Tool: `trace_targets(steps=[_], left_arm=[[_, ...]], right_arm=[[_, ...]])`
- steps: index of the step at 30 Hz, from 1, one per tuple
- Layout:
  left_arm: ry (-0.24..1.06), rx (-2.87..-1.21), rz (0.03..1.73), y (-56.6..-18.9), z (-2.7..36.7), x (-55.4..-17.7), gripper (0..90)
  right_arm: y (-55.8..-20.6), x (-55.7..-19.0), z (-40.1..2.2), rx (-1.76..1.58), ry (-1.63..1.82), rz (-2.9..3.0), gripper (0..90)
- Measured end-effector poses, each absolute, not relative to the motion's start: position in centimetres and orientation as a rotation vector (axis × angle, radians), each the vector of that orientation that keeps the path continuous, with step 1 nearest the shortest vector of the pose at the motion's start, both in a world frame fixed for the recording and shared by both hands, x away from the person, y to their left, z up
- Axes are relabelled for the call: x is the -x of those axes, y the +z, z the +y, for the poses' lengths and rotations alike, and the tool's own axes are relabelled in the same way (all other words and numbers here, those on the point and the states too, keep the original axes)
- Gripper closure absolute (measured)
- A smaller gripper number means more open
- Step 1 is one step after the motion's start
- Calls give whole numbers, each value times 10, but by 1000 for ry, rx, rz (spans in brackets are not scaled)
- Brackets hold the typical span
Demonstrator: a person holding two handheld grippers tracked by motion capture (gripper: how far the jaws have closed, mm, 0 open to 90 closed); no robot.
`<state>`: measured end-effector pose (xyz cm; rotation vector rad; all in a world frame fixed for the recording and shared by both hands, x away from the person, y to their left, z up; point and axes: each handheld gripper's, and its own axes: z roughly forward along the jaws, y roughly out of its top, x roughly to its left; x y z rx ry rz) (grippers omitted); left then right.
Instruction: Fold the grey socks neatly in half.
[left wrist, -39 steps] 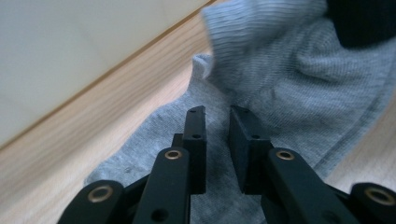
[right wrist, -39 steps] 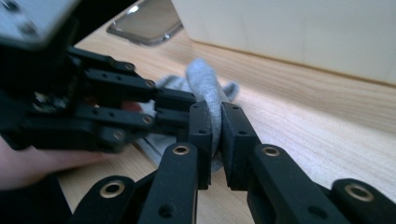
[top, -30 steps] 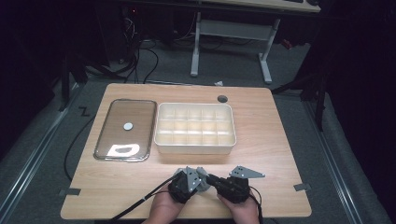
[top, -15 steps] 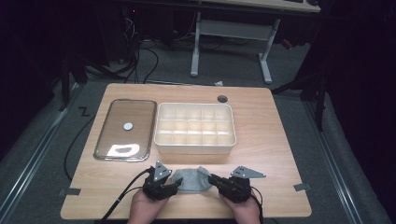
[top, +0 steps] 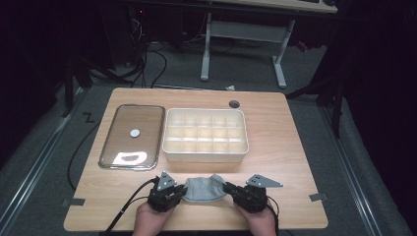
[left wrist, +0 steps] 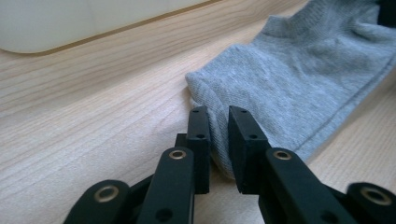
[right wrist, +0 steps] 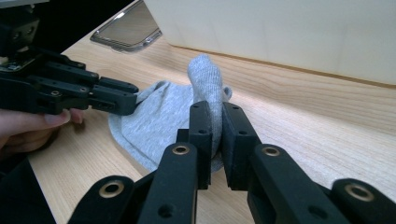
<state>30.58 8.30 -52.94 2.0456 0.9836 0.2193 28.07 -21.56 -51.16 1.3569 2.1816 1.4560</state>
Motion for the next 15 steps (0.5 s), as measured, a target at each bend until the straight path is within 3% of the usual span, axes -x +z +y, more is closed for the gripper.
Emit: trace_targets(steps=[5,7,8,11,15], left_arm=[[257,-2055,970,-527,78,-304,786],[321,-2056,964,-523,74,-302,623],[336,-2059,945,-520,72,-301,623],[332,-2096,839,-508,52,-297,688],[255,-2148,826,-511,29,-306,794]], right_arm=[[-510,-280,-215,-1354,1449,2171,839],[-511,-280,-215,-1349,1447,2171,840],[-511,-280,-215,-1349,1447,2171,840],[-512,-281,-214,-1344,1445,2181,839],[-512,-281,-213,-1340,1453,2187,840]])
